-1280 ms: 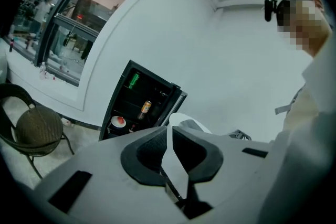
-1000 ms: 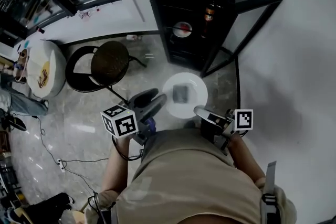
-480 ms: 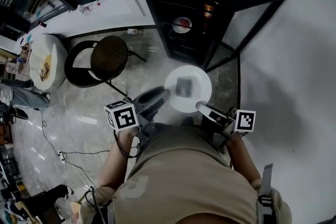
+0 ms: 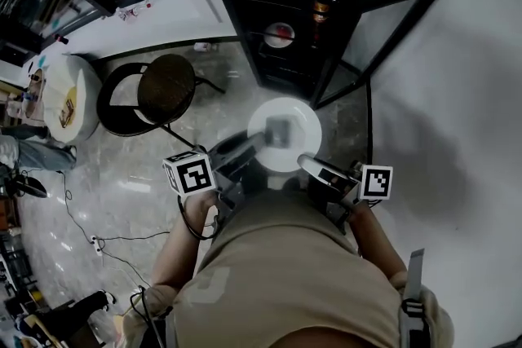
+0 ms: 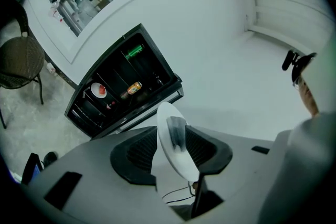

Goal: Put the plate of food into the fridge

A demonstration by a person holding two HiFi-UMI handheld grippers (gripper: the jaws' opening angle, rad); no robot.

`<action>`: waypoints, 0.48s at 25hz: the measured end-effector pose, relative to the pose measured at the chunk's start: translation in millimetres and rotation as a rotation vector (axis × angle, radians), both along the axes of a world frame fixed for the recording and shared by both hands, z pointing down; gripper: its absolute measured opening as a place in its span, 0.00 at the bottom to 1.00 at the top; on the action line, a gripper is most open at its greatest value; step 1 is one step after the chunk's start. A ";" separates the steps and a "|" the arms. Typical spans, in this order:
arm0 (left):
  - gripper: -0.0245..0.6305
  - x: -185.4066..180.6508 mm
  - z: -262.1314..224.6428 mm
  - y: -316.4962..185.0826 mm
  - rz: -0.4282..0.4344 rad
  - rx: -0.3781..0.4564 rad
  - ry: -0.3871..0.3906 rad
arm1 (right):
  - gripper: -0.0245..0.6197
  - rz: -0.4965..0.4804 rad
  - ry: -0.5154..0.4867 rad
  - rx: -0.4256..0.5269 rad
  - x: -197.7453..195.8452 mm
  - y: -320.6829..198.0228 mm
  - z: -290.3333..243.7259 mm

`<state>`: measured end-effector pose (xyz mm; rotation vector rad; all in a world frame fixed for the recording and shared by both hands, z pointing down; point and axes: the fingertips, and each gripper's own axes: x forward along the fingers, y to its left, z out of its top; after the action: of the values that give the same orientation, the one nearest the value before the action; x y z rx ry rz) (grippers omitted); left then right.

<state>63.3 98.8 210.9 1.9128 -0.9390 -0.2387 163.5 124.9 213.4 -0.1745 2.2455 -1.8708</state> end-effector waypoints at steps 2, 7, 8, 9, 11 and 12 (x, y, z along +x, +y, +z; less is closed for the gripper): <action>0.27 -0.1 6.0 -3.8 0.023 -0.004 -0.054 | 0.09 0.013 -0.002 -0.004 0.9 -2.0 0.6; 0.17 -6.0 11.3 -7.1 0.058 -0.010 -0.019 | 0.09 0.015 0.022 0.003 -7.0 -4.3 0.1; 0.17 -5.4 10.4 -8.8 0.058 -0.015 0.017 | 0.09 0.015 0.024 0.004 -7.2 -5.6 -0.6; 0.17 -5.2 10.5 -11.3 0.059 -0.024 0.048 | 0.09 0.014 0.029 0.006 -8.0 -7.7 -0.5; 0.17 -11.7 13.9 -18.8 0.055 -0.045 0.083 | 0.09 0.006 0.045 0.008 -16.7 -14.9 2.2; 0.16 -18.3 16.3 -22.6 0.051 -0.055 0.090 | 0.09 0.002 0.050 0.004 -23.7 -18.8 4.1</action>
<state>45.0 76.2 227.2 1.8572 -0.8279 -0.2642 139.8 106.1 217.5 -0.2250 2.2803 -1.8817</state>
